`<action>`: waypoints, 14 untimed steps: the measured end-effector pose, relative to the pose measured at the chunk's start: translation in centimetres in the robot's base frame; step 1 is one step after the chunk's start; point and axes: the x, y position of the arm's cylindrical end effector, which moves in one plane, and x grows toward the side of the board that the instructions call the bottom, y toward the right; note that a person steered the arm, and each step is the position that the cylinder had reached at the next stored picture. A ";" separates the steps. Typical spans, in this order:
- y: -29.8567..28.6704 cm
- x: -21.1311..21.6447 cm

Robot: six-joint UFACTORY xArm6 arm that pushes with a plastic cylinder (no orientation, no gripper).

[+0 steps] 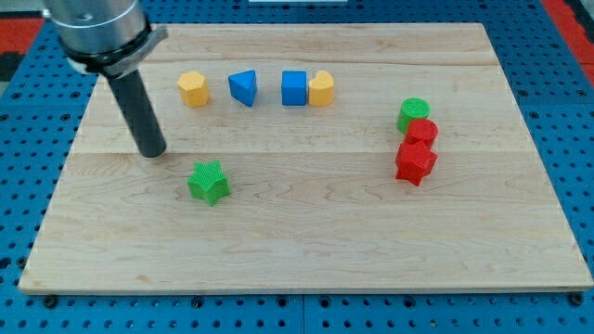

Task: Move the green star closer to the red star

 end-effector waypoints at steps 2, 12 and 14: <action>-1.4 2.4; 9.1 5.9; 13.8 5.6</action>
